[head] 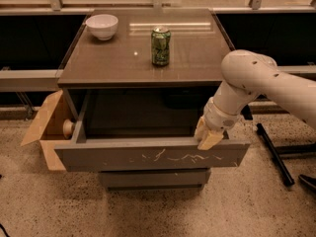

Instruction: Open top drawer

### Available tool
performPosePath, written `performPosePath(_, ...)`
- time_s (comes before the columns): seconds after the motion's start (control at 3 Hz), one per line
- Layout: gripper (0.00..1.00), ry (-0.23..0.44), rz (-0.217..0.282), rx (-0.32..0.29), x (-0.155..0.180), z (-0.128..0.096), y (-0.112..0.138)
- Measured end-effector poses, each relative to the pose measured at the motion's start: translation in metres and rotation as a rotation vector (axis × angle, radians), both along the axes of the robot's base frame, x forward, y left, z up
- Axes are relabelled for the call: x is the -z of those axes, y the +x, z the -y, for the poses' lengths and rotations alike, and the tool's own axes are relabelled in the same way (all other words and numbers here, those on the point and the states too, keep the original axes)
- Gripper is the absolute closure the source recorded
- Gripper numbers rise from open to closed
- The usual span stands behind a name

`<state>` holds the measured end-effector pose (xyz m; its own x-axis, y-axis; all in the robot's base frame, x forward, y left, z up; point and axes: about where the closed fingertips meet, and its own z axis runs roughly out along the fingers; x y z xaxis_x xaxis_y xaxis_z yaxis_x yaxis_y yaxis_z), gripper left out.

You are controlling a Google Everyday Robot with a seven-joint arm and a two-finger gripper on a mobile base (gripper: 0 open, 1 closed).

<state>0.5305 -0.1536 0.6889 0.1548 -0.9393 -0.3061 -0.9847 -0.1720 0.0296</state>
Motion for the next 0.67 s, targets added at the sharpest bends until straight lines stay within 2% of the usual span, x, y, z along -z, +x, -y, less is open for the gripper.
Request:
performPosePath(0.33, 1.00, 0.019, -0.018, 0.012, 0.004, 0.000, -0.009)
performPosePath(0.67, 1.00, 0.041, -0.061, 0.031, 0.007, 0.002, -0.025)
